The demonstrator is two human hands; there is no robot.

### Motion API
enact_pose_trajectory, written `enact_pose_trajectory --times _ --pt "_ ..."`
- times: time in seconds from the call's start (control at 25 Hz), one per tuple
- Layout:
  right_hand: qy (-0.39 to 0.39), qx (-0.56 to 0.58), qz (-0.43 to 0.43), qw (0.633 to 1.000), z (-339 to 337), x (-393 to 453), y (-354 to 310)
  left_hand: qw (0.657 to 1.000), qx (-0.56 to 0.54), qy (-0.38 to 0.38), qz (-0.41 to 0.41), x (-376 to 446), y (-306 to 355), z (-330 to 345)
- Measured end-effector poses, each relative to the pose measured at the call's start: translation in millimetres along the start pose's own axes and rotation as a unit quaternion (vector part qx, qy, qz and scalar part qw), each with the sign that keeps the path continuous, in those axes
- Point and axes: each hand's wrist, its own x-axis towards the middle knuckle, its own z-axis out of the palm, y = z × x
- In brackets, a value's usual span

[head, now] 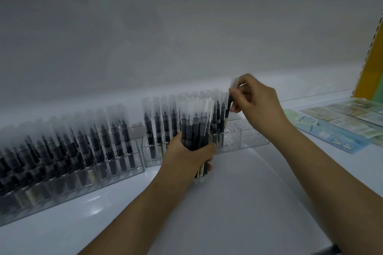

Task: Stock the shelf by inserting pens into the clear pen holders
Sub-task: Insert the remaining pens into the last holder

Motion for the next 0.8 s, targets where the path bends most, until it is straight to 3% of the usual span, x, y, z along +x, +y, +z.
enact_pose_trajectory --times 0.12,0.24,0.28,0.4,0.44,0.52,0.6,0.68,0.8 --pt "-0.094 -0.063 -0.002 0.994 7 1 8 1.0 0.009 -0.003 0.01 1 0 2" --pt "-0.106 -0.096 0.016 0.99 7 5 10 1.0 -0.008 0.003 0.012 0 1 2" --pt "-0.076 -0.108 0.026 0.991 5 5 10 1.0 -0.015 0.003 0.013 1 1 1" --pt "0.11 -0.066 0.026 0.991 -6 1 -7 0.999 -0.04 -0.007 0.01 2 1 -3" --pt "0.112 -0.017 0.021 0.993 -10 -2 -16 0.999 -0.044 -0.012 0.011 3 1 -4" --pt "-0.039 0.074 0.033 0.996 -8 -12 -36 0.998 -0.053 -0.023 0.011 4 -1 -4" --pt "-0.198 0.11 0.048 0.973 -1 -20 -47 0.997 -0.067 -0.039 0.01 4 -3 -4" --pt "-0.24 0.139 0.055 0.959 0 -18 -47 0.996 -0.07 -0.048 0.009 6 -3 -5" --pt "-0.244 0.161 0.107 0.95 -3 -15 -42 0.996 -0.077 -0.054 0.007 4 -1 -4"
